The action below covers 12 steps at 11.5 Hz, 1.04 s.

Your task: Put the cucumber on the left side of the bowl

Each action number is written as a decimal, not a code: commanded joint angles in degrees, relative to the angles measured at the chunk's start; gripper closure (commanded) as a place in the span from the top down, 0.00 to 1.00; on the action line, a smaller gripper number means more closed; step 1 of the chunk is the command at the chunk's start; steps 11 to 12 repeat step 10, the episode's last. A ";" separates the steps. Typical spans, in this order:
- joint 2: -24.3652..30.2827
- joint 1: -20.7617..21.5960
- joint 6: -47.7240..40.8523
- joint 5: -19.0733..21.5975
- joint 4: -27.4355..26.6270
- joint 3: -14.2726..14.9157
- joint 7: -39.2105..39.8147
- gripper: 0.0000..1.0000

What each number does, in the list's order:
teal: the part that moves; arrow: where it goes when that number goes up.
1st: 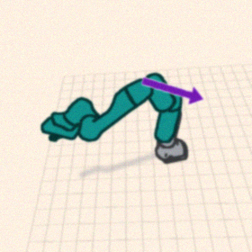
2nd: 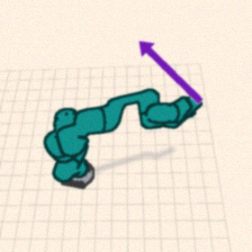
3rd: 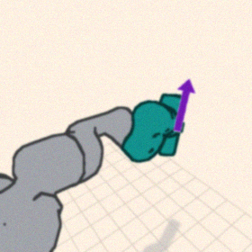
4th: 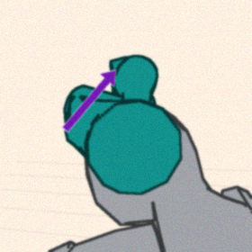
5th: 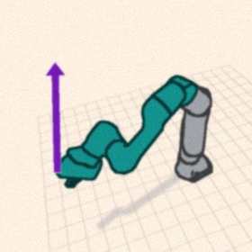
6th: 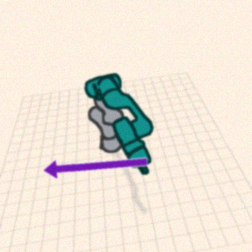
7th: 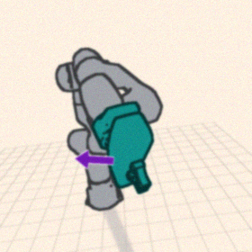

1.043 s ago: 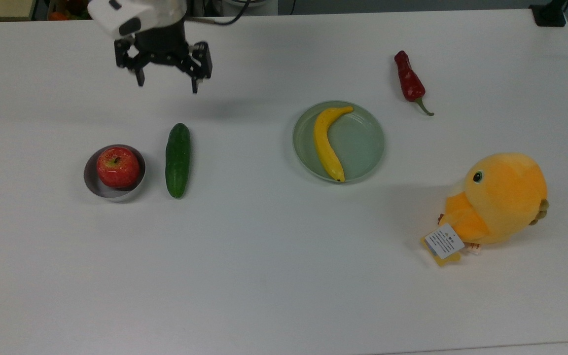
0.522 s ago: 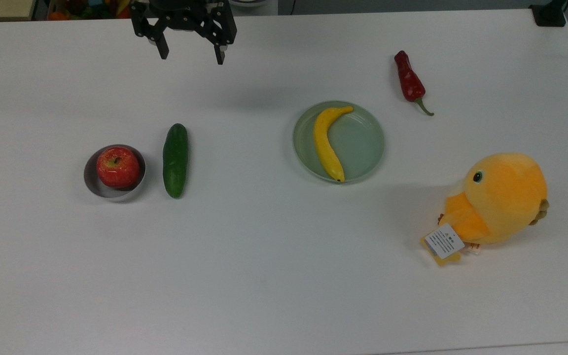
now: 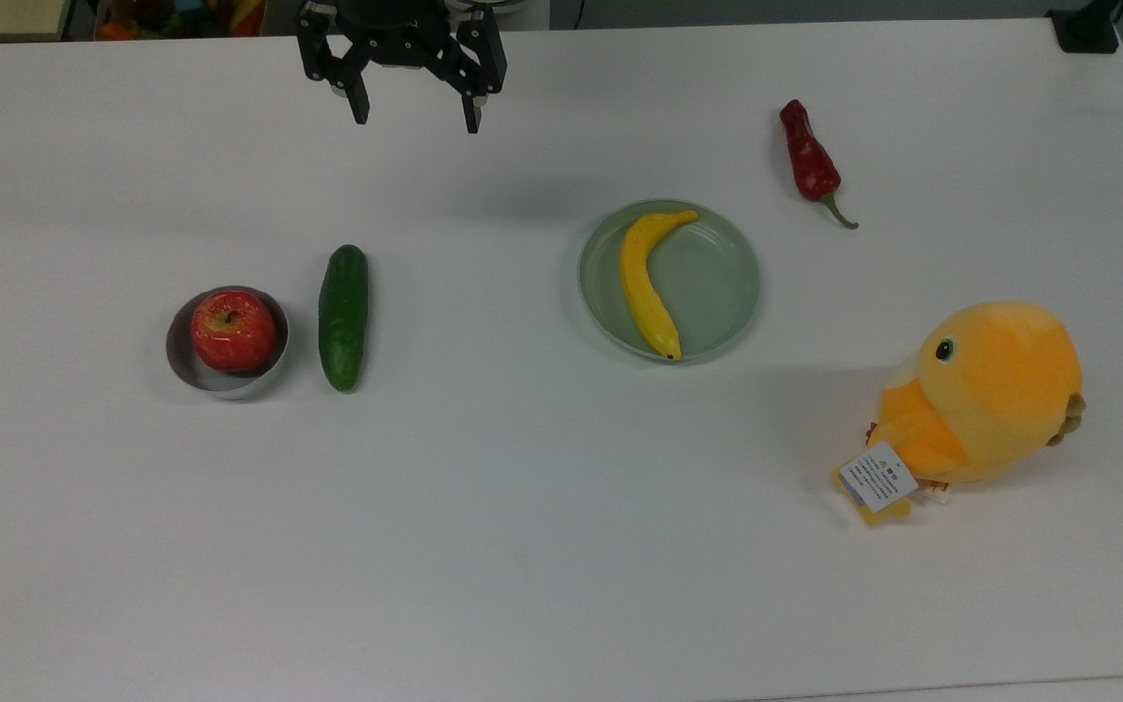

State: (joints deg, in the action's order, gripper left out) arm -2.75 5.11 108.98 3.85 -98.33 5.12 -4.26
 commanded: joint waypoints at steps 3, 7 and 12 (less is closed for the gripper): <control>-0.33 0.95 -0.61 0.02 0.24 0.69 2.50 1.00; -0.85 1.13 -0.52 0.02 0.24 0.60 3.30 1.00; -1.03 0.61 -0.35 0.02 0.16 -0.80 3.30 1.00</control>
